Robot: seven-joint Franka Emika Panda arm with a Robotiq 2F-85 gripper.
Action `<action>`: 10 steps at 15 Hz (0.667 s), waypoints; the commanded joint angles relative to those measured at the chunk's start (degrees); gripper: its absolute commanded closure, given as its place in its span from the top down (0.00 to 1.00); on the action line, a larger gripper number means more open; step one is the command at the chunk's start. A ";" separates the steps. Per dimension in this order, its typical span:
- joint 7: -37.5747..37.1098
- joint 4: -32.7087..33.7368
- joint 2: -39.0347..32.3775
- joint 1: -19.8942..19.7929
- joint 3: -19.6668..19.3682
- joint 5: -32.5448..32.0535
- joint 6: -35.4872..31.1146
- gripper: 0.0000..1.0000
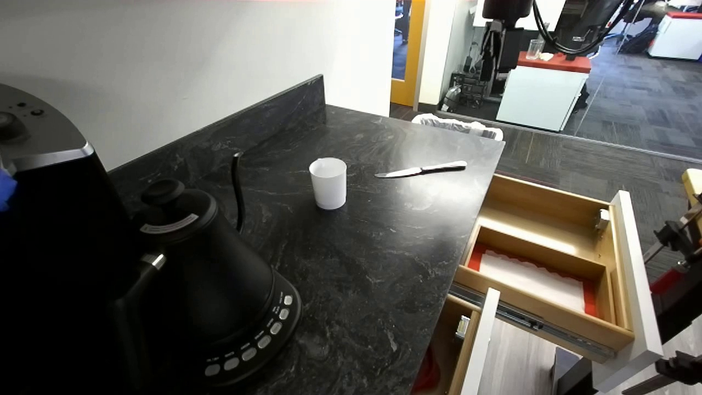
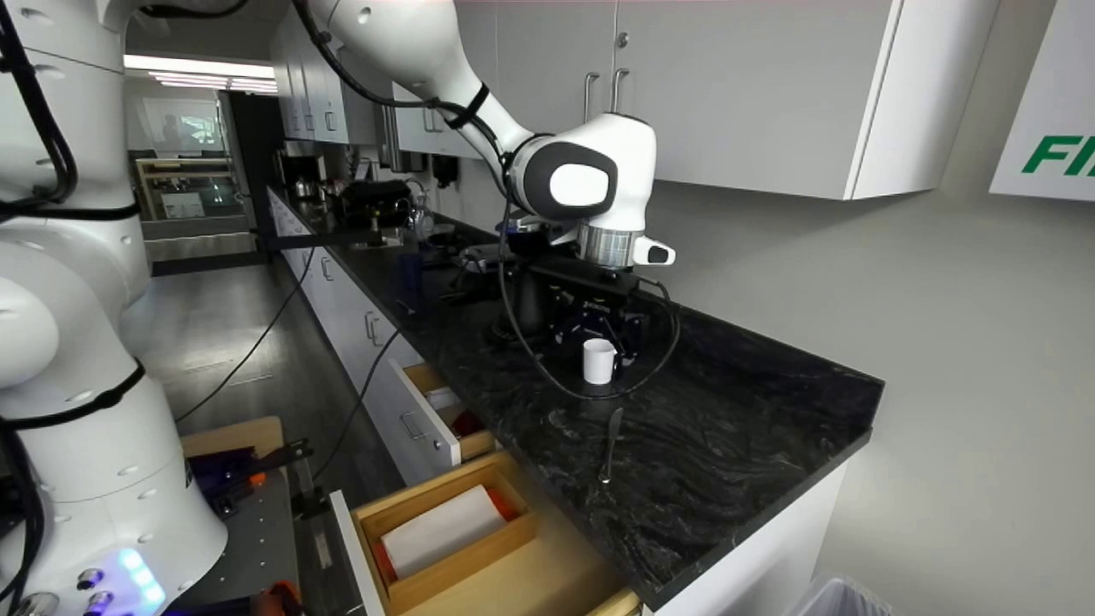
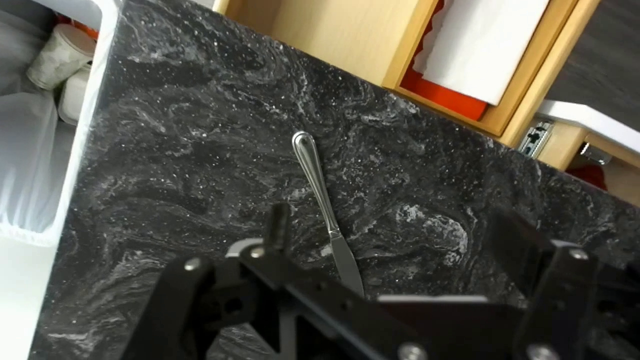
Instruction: Put the knife on the countertop inside the box in the drawer
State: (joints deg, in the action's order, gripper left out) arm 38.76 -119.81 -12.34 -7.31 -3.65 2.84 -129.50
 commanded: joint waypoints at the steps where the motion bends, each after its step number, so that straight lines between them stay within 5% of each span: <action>1: 6.90 -1.38 0.04 -1.27 1.30 0.71 -0.33 1.00; 10: 6.40 -0.20 -2.04 -0.93 0.90 -0.28 0.17 1.00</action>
State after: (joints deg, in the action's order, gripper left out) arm 45.34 -120.12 -14.41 -7.63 -3.38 2.78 -129.50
